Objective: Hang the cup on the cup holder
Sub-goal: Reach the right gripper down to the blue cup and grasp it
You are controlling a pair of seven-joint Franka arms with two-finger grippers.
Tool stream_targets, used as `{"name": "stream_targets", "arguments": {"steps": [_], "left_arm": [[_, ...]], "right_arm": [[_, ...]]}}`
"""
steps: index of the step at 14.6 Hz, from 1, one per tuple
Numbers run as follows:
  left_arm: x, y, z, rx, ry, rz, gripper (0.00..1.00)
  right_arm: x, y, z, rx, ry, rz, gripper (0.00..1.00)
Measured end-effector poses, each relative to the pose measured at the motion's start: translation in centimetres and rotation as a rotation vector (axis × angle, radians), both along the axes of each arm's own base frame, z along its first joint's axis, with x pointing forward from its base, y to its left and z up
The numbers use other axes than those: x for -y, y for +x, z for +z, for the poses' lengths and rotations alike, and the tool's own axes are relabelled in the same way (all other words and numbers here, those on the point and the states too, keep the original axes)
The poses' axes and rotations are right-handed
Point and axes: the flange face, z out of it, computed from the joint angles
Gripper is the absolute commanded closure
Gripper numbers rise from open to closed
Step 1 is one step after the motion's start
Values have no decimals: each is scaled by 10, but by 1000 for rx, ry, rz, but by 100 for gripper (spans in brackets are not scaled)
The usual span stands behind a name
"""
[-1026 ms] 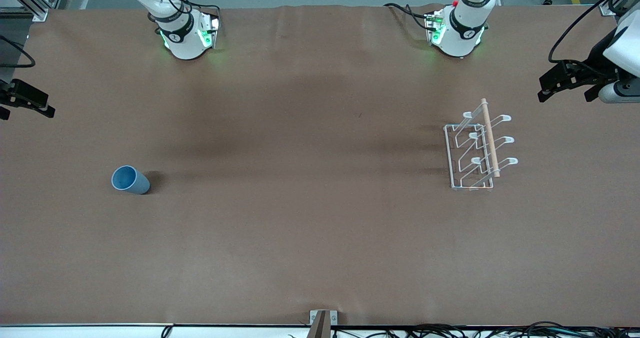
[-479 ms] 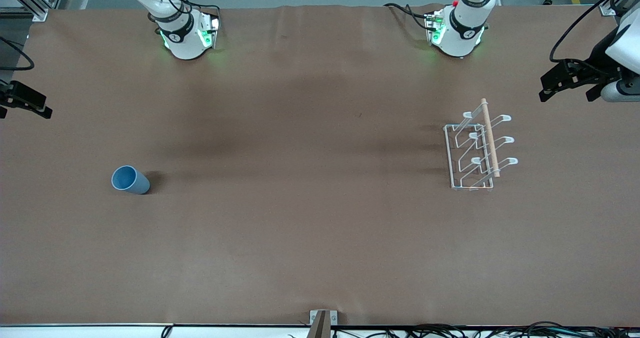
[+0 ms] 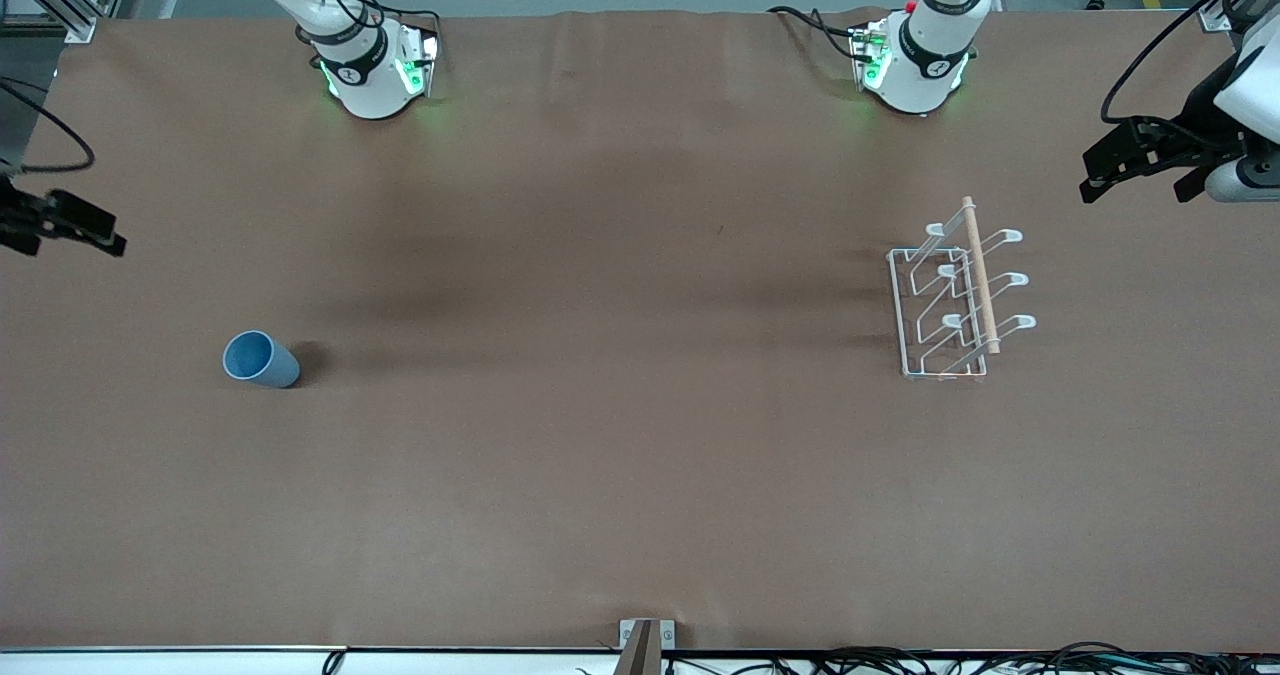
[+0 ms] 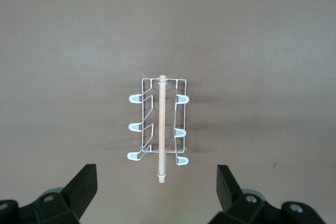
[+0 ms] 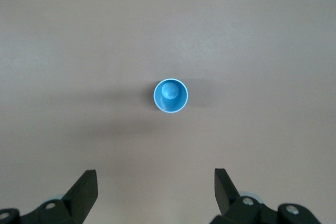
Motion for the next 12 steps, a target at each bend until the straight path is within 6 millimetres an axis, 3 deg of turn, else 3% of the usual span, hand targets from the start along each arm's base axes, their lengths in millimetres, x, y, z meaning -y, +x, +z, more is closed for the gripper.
{"name": "stream_targets", "arguments": {"steps": [3,7,12], "left_arm": [[0,1,-1,-3,0,0,0],[0,2,-2,-4,0,0,0],[2,2,-2,-3,0,-5,0]], "right_arm": [[17,9,-81,8,-2,-25,3],[18,10,-183,-21,-1,-25,7],[25,16,-266,-72,1,-33,10]]}}
